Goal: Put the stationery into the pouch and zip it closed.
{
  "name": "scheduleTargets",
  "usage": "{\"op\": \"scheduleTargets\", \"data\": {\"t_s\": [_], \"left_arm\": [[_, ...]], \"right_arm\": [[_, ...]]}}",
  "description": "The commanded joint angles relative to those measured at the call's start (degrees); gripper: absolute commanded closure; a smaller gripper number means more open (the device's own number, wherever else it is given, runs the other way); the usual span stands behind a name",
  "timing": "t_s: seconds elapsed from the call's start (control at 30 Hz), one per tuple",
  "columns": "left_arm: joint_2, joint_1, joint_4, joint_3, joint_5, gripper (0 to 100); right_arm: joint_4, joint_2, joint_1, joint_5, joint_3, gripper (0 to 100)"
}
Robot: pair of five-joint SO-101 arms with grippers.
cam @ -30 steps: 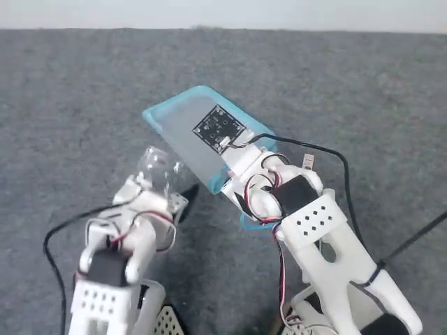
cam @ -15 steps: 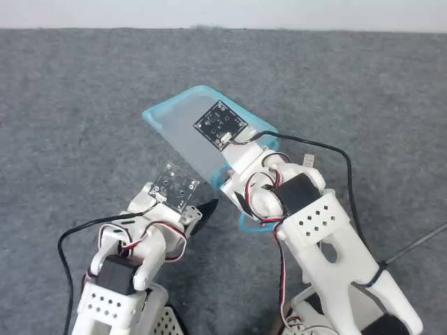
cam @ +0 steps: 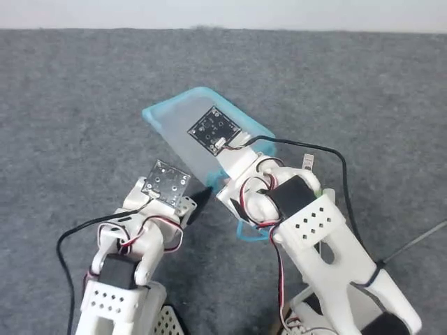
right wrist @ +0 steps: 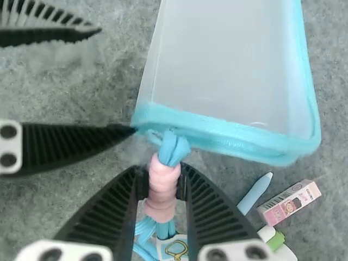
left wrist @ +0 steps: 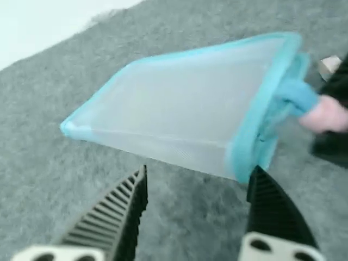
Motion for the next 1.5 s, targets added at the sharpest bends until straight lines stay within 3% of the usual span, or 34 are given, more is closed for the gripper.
{"op": "scheduleTargets", "data": {"t_s": [0.0, 0.33, 0.7, 0.93, 1.17, 1.47], "left_arm": [[-0.7, -1.3, -3.3, -0.3, -1.2, 72], [-0.7, -1.3, -4.7, -0.3, 0.1, 72], [-0.7, -1.5, -4.7, -0.6, 1.8, 72], [-1.1, 2.1, 3.9, -5.9, 3.1, 72], [-0.8, 4.0, -0.6, -3.0, 3.5, 72], [-0.8, 4.0, -4.1, -0.3, 3.4, 72]], "right_arm": [[0.3, -1.4, -0.6, -0.7, -4.0, 99.2], [2.0, -8.1, -0.9, -0.7, -2.5, 99.2], [1.3, -10.6, -6.4, 0.9, 1.5, 99.2], [-0.7, -8.1, -0.2, 0.2, 1.3, 99.2], [-1.9, -5.1, -0.5, -1.0, 1.1, 99.2], [1.4, -12.9, -2.4, -0.6, 1.1, 99.2]]}}
